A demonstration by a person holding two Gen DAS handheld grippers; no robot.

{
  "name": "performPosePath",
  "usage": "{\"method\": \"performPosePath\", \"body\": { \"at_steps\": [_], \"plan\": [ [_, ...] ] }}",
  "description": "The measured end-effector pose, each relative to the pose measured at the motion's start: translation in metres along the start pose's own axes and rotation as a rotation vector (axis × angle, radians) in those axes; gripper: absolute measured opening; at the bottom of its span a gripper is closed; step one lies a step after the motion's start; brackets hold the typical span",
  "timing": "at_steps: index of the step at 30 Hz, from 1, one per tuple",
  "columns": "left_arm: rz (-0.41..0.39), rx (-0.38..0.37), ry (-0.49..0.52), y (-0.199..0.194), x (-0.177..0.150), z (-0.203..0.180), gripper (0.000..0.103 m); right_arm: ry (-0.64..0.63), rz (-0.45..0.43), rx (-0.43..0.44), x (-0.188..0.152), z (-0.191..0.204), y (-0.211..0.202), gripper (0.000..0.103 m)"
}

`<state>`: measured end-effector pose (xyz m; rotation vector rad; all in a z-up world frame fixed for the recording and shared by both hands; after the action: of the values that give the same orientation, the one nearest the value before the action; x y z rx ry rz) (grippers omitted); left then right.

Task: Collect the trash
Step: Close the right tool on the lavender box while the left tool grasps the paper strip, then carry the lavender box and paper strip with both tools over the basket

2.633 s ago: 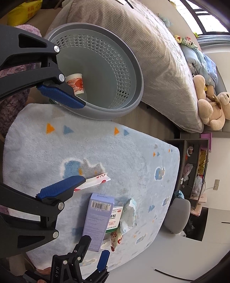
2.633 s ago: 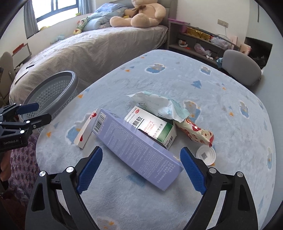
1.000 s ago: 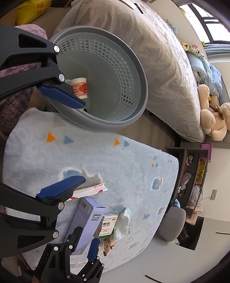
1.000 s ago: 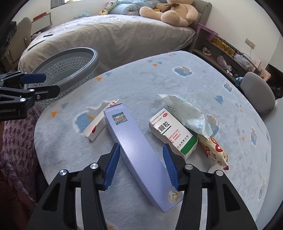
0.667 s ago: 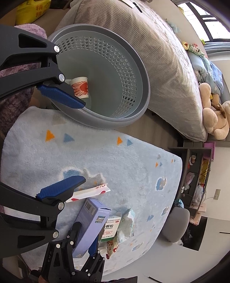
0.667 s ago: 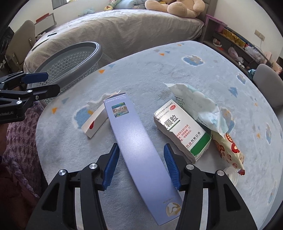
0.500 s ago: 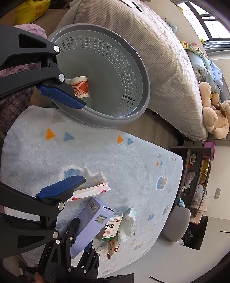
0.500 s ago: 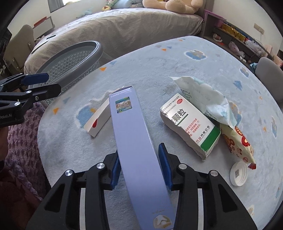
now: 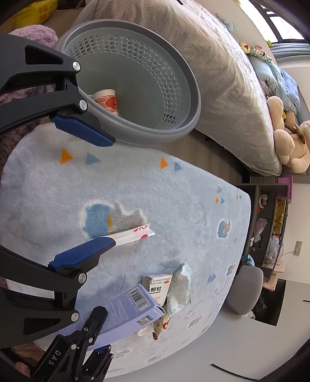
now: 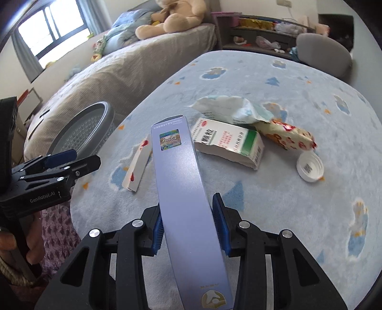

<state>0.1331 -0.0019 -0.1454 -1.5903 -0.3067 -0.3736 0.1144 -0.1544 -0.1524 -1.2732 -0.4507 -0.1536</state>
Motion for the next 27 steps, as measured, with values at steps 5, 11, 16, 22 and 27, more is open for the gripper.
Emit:
{"method": "performPosePath", "body": {
  "at_steps": [5, 11, 16, 22, 27],
  "plan": [
    [0.011, -0.034, 0.040, 0.011, 0.005, -0.024, 0.075, 0.144, -0.026, -0.009, -0.014, -0.026, -0.011, 0.037],
    [0.055, -0.047, 0.079, 0.034, 0.006, -0.049, 0.075, 0.222, -0.063, -0.019, -0.028, -0.039, -0.027, 0.037],
    [0.064, -0.031, 0.066, 0.047, 0.008, -0.051, 0.075, 0.263, -0.064, 0.008, -0.038, -0.039, -0.026, 0.037],
    [0.082, -0.013, 0.069, 0.057, 0.010, -0.050, 0.058, 0.285, -0.074, 0.030, -0.038, -0.038, -0.028, 0.037],
    [0.073, -0.015, 0.084, 0.054, 0.009, -0.048, 0.025, 0.294, -0.089, 0.039, -0.033, -0.038, -0.033, 0.037]
  ]
}}
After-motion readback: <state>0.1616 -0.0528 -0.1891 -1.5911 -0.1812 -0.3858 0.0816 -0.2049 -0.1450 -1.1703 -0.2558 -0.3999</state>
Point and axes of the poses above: each gripper's, at about its wrist camera, not at the fingertips, and y roughly the way its jaws point, z to its left, x to its top, the point moved 10 cm from there along y, roughly the way its jaws point, and after that the axes turned 9 degrees about z, right-handed, at the moved point
